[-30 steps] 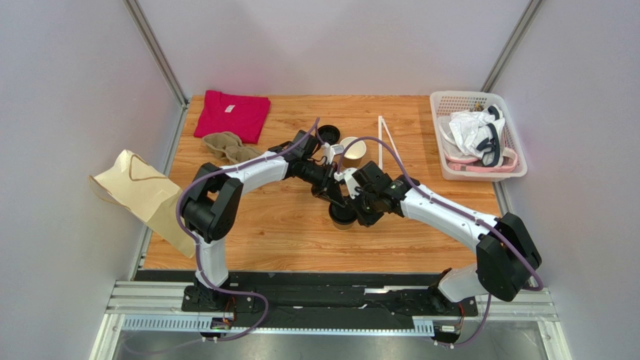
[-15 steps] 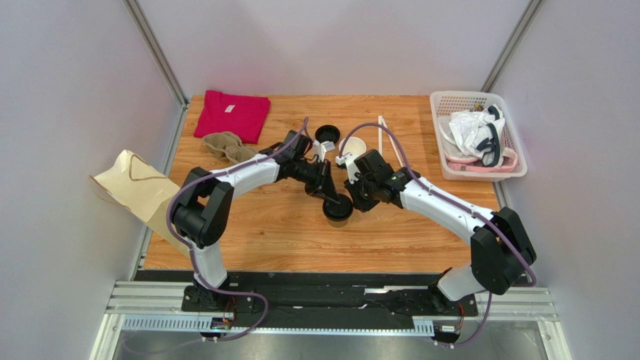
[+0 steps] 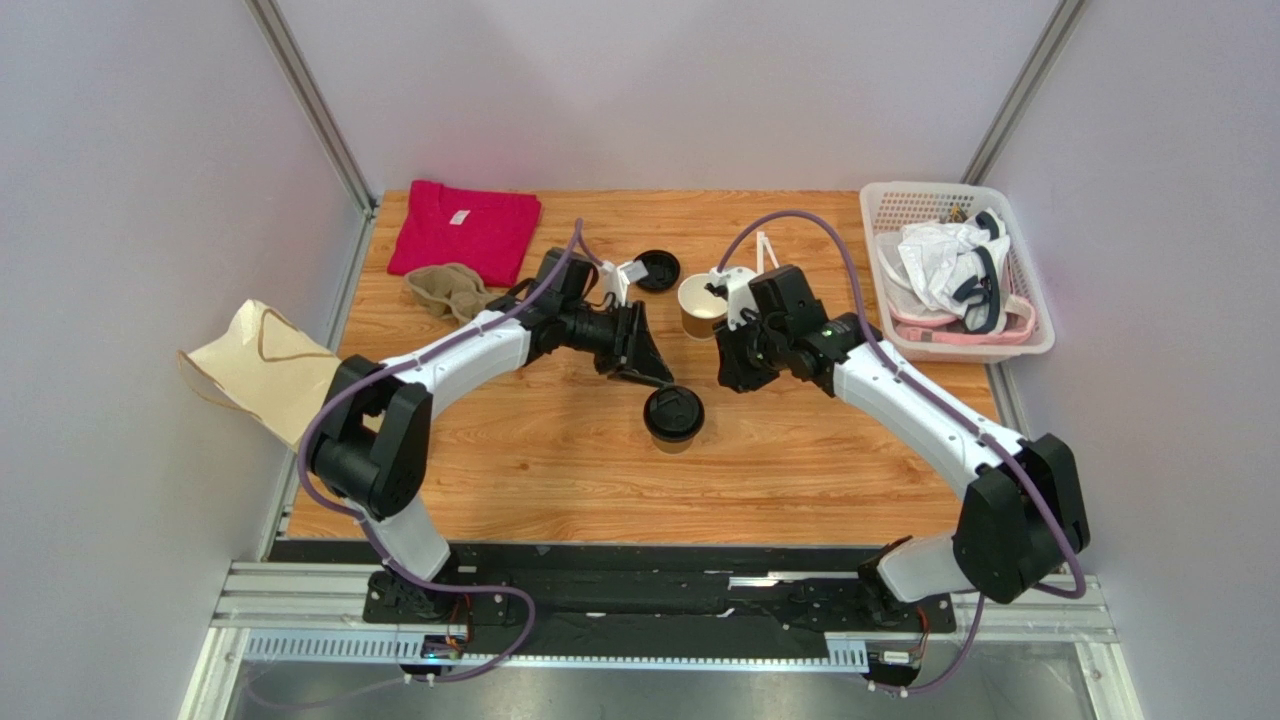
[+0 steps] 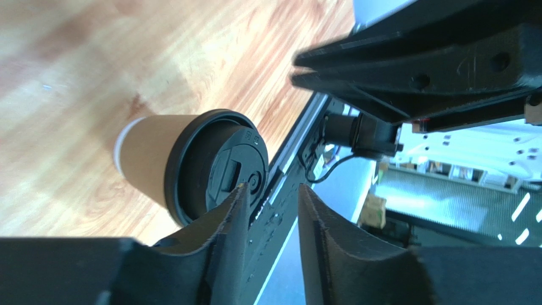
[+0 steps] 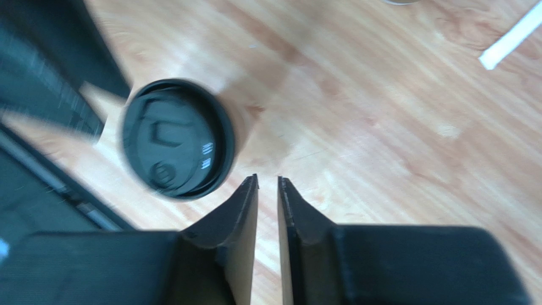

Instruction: Pack the takeout coffee

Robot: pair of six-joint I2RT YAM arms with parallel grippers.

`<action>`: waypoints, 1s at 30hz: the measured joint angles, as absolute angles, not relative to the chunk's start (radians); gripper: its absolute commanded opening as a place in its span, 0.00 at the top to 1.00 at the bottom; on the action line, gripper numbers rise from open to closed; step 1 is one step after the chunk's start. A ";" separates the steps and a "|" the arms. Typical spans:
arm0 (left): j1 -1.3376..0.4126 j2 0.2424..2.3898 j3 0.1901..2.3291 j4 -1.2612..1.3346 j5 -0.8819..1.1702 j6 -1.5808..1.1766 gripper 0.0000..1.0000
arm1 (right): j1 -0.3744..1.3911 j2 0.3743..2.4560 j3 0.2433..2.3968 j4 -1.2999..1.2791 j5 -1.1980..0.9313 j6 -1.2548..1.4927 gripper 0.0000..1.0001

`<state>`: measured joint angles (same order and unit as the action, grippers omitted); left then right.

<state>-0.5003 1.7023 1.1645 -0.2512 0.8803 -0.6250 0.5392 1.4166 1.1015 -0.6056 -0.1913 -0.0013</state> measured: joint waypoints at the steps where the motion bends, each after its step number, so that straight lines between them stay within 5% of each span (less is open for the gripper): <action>1: -0.487 1.689 1.163 -0.251 0.880 -0.625 0.53 | 0.537 1.401 1.102 -0.614 -0.205 0.008 0.75; 30: -0.333 1.522 0.954 -0.314 0.862 -0.571 0.51 | 0.542 1.592 1.185 -0.648 -0.452 0.091 0.80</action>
